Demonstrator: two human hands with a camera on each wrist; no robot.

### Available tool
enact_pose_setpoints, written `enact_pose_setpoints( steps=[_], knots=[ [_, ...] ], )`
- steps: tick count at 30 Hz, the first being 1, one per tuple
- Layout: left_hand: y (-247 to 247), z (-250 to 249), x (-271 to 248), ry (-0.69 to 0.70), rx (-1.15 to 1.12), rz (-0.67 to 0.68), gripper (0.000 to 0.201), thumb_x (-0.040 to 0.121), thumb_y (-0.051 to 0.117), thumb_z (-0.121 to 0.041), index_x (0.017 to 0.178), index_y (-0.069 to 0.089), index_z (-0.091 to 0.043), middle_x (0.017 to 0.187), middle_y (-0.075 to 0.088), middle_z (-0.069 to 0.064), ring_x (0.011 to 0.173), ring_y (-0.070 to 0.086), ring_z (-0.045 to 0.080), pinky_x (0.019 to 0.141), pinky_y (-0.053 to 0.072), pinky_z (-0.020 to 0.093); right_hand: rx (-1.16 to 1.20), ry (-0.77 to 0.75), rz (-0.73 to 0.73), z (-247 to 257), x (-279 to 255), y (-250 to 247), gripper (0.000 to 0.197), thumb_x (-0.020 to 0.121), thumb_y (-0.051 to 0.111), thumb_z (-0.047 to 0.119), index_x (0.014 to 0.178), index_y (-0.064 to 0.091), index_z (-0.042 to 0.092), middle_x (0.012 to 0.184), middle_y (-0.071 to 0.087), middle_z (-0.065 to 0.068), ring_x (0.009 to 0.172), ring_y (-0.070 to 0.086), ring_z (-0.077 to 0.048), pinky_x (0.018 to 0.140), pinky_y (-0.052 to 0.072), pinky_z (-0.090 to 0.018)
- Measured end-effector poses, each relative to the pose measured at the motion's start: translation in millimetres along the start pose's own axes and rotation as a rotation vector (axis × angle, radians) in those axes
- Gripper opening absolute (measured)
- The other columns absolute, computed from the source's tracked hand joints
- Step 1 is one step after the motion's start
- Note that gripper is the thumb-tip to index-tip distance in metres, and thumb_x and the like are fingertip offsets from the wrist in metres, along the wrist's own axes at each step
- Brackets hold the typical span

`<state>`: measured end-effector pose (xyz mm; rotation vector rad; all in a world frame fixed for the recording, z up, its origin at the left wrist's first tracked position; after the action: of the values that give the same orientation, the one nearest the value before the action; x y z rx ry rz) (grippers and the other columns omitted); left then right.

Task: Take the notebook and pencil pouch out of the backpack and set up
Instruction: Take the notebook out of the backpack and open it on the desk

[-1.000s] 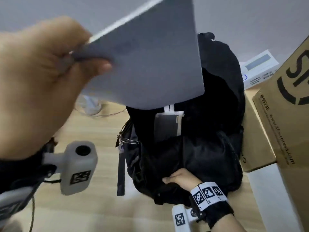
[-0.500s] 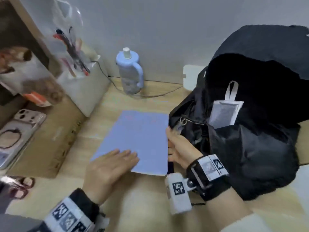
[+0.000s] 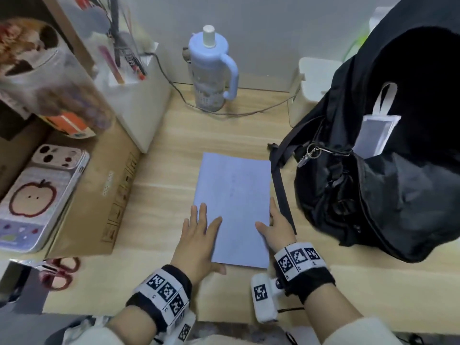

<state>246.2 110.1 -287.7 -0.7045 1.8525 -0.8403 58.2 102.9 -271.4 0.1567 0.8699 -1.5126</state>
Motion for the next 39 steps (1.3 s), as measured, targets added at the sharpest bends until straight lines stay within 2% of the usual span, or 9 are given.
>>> enact_pose_setpoints(
  steps=[9, 16, 19, 22, 25, 27, 31, 35, 39],
  knots=[
    [-1.5, 3.4, -3.6, 0.077, -0.06, -0.079, 0.11, 0.053, 0.079, -0.055, 0.144, 0.024, -0.027, 0.16, -0.007, 0.007, 0.146, -0.014, 0.028, 0.115, 0.029, 0.038, 0.042, -0.009, -0.136, -9.4, -5.0, -12.2, 0.052, 0.076, 0.045, -0.002, 0.098, 0.065, 0.04, 0.093, 0.062, -0.031, 0.089, 0.055, -0.045, 0.09, 0.048, -0.043],
    [-6.0, 5.5, -6.0, 0.066, -0.204, -0.059, 0.108, 0.052, 0.077, -0.058, 0.142, 0.027, -0.027, 0.16, 0.0, 0.0, 0.146, -0.012, 0.017, 0.11, 0.033, 0.035, 0.216, 0.083, -0.229, -17.8, -3.8, -21.7, 0.062, 0.082, 0.053, 0.006, 0.14, 0.029, 0.013, 0.095, 0.068, -0.01, 0.098, 0.061, -0.025, 0.098, 0.044, -0.042],
    [-8.4, 4.2, -14.0, 0.086, -0.282, -0.035, 0.1, 0.054, 0.051, -0.079, 0.136, 0.039, -0.023, 0.158, 0.021, 0.002, 0.147, 0.004, 0.019, 0.105, 0.036, 0.036, 0.33, 0.121, -0.232, -23.7, -4.5, -27.4, 0.045, 0.084, 0.049, 0.004, 0.128, 0.043, 0.011, 0.085, 0.064, -0.01, 0.073, 0.061, -0.02, 0.07, 0.051, -0.031],
    [-6.6, 4.7, -26.2, -0.038, -0.631, -0.211, 0.069, 0.077, 0.035, -0.061, 0.118, 0.056, -0.01, 0.115, 0.069, 0.011, 0.113, 0.06, 0.034, 0.08, 0.047, 0.034, 0.279, 0.053, -0.213, -20.5, -10.8, -34.6, 0.033, 0.084, 0.041, -0.004, 0.112, 0.056, 0.004, 0.07, 0.059, -0.01, 0.05, 0.052, -0.01, 0.045, 0.041, -0.015],
    [-8.4, 3.0, -41.8, -0.277, -1.37, -0.307, 0.009, 0.083, 0.061, -0.012, 0.086, 0.067, -0.006, 0.069, 0.076, -0.003, 0.069, 0.071, 0.017, 0.063, 0.053, 0.025, 0.064, -0.171, -0.058, 0.8, -15.3, -24.5, 0.033, 0.085, 0.051, 0.001, 0.115, 0.058, 0.011, 0.088, 0.063, -0.004, 0.074, 0.059, -0.007, 0.07, 0.047, -0.017],
    [-6.0, 5.1, -51.8, -0.349, -1.615, -0.269, 0.017, 0.081, 0.067, -0.02, 0.089, 0.068, -0.005, 0.069, 0.077, 0.003, 0.065, 0.073, 0.017, 0.061, 0.056, 0.026, -0.23, -0.35, 0.17, 14.1, -10.9, -1.8, 0.047, 0.086, 0.056, 0.011, 0.13, 0.047, 0.025, 0.128, 0.051, 0.001, 0.117, 0.048, -0.013, 0.101, 0.037, -0.027],
    [-11.1, 17.8, -72.7, -0.376, -1.603, -0.309, 0.055, 0.055, 0.072, -0.067, 0.091, 0.065, -0.025, 0.084, 0.078, -0.001, 0.085, 0.072, 0.027, 0.083, 0.054, 0.034, -0.887, -0.458, 0.357, 12.6, 0.8, 44.4, 0.074, 0.085, 0.053, 0.039, 0.141, 0.005, 0.044, 0.158, -0.012, 0.006, 0.145, -0.011, -0.019, 0.117, -0.004, -0.046],
    [-43.9, 45.3, -97.0, -0.514, -1.24, -0.678, 0.026, 0.08, 0.07, -0.02, 0.1, 0.053, -0.025, 0.098, 0.062, -0.005, 0.095, 0.055, 0.016, 0.087, 0.041, 0.026, -1.04, -0.462, 0.343, 2.3, -2.8, 59.3, 0.083, 0.08, 0.054, 0.054, 0.138, -0.005, 0.051, 0.154, -0.027, 0.007, 0.143, -0.021, -0.022, 0.114, -0.008, -0.051],
    [-50.5, 75.8, -90.5, -0.386, -0.704, -0.907, 0.069, 0.074, 0.068, 0.006, 0.131, 0.041, -0.02, 0.131, 0.052, 0.008, 0.121, 0.05, 0.017, 0.104, 0.042, 0.042, -1.08, -0.484, 0.348, 4.6, -12.4, 66.0, 0.088, 0.074, 0.059, 0.058, 0.137, -0.002, 0.052, 0.156, -0.021, 0.003, 0.143, -0.012, -0.028, 0.112, 0.002, -0.052]
  ],
)
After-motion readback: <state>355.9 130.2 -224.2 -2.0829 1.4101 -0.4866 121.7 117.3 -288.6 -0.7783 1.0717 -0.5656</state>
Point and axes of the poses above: each hand's wrist, its own x-axis towards the middle knuckle, its own y-axis out of the palm, z = x × y, the point moved 2 cm from there along x, towards the middle knuckle
